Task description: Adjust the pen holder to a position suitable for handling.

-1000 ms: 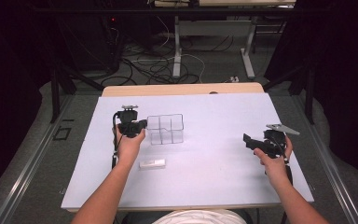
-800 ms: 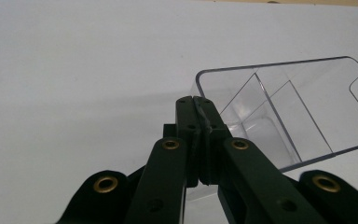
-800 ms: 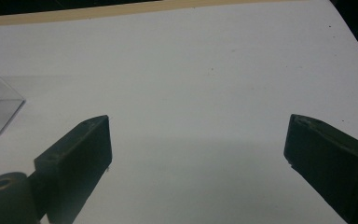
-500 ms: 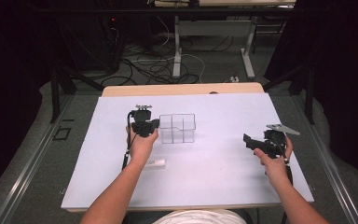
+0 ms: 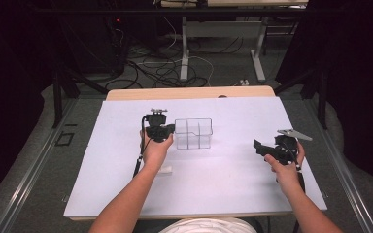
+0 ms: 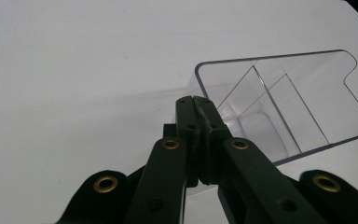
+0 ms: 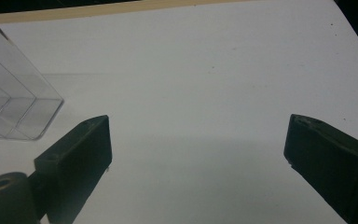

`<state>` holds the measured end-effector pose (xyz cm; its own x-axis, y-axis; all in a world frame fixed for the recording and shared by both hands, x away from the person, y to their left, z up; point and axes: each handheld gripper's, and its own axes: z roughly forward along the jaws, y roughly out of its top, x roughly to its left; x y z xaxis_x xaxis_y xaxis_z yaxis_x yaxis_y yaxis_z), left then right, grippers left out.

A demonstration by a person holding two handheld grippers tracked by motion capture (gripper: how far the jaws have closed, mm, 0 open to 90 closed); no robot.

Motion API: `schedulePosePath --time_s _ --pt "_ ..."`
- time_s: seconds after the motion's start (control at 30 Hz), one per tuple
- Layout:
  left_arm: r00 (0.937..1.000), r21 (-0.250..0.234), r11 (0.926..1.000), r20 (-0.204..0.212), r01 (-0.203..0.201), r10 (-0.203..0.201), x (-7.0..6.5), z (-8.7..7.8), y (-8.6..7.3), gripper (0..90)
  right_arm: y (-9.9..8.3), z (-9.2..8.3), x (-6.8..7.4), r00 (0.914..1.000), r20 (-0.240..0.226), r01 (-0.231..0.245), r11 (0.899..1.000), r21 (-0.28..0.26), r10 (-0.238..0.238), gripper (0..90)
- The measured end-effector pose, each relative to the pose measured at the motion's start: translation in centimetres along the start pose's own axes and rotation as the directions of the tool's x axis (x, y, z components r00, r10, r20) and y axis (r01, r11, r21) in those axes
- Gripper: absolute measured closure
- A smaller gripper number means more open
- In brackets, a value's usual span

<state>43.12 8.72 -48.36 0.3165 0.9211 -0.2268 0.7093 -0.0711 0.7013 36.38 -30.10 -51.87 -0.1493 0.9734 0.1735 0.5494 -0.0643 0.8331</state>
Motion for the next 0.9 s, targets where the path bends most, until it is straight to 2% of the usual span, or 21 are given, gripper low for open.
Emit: schedulePosePath --time_s 0.27,0.43,0.57,0.67,0.9 --pt "0.9996 -0.011 0.9997 0.02 -0.021 0.021 0.8 -1.0 0.2 89.3 0.0 -0.1 -0.2 1.0 0.006 0.0 1.0 0.004 0.0 7.1" --pt "0.998 -0.024 0.9993 0.055 -0.029 0.03 1.2 -2.2 0.2 85.7 0.0 -0.1 -0.2 1.0 0.003 0.002 1.0 -0.003 -0.002 7.2" --pt "0.9939 -0.038 0.9984 0.101 -0.041 0.045 1.6 -3.1 0.1 80.7 0.0 -0.1 -0.2 1.0 0.003 0.002 1.0 -0.003 -0.002 7.2" --pt "0.9879 -0.06 0.9966 0.142 -0.056 0.064 1.9 -3.9 -0.3 76.4 0.0 -0.2 -0.2 1.0 0.004 -0.005 1.0 -0.003 0.005 7.3" --pt "0.9801 -0.081 0.9937 0.176 -0.078 0.091 3.3 -4.9 -1.4 65.1 0.0 -0.2 -0.2 1.0 0.006 -0.006 1.0 0.006 0.006 7.6"
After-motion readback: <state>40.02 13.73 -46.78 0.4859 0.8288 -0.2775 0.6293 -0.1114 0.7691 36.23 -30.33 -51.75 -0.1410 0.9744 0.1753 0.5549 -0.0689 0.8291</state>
